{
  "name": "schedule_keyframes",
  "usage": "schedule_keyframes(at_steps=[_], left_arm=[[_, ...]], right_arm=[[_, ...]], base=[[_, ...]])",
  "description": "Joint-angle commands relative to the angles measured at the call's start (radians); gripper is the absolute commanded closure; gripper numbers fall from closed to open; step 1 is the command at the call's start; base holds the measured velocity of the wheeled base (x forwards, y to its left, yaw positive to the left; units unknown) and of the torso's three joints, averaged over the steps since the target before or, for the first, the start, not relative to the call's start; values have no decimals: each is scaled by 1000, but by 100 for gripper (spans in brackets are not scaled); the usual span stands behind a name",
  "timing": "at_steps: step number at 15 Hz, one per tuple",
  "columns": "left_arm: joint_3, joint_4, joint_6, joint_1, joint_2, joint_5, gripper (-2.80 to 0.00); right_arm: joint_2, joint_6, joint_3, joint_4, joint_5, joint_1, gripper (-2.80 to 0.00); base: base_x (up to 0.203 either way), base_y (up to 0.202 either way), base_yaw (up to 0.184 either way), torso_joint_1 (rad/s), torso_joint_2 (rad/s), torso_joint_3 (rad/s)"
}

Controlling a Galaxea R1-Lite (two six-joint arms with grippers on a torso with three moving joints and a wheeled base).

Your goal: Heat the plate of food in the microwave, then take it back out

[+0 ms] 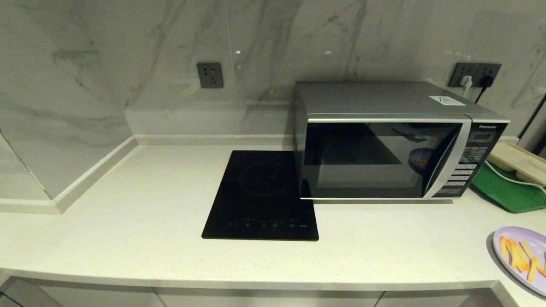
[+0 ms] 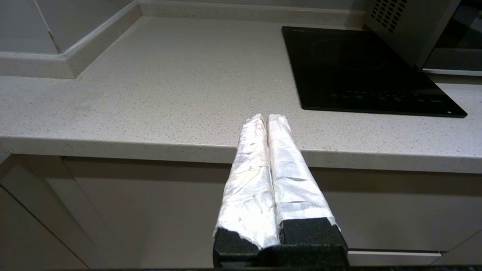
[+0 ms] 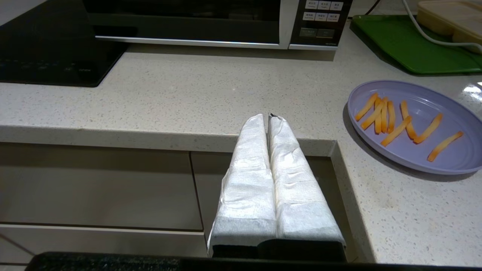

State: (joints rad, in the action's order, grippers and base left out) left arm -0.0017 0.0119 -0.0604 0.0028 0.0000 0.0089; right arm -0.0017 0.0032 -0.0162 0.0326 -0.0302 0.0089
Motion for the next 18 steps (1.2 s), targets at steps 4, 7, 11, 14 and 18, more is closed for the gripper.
schedule_keyframes(at_steps=[4,7,11,14,18], left_arm=[[0,0,-1,0,0,0,0],[0,0,-1,0,0,0,0],[0,0,-1,0,0,0,0],[0,-1,-1,0,0,0,0],[0,0,-1,0,0,0,0]], right_arm=[[2,-3,-1,3,1,0,0],[2,0,-1,5,1,0,0],[2,5,-1,4,0,0,0],[2,8,-2,10,-2,0,0],[2,57,-2,6,-7,0,0]], base=[[0,0,0,0,0,0],[0,0,0,0,0,0],[0,0,0,0,0,0],[0,0,0,0,0,0],[0,0,0,0,0,0]])
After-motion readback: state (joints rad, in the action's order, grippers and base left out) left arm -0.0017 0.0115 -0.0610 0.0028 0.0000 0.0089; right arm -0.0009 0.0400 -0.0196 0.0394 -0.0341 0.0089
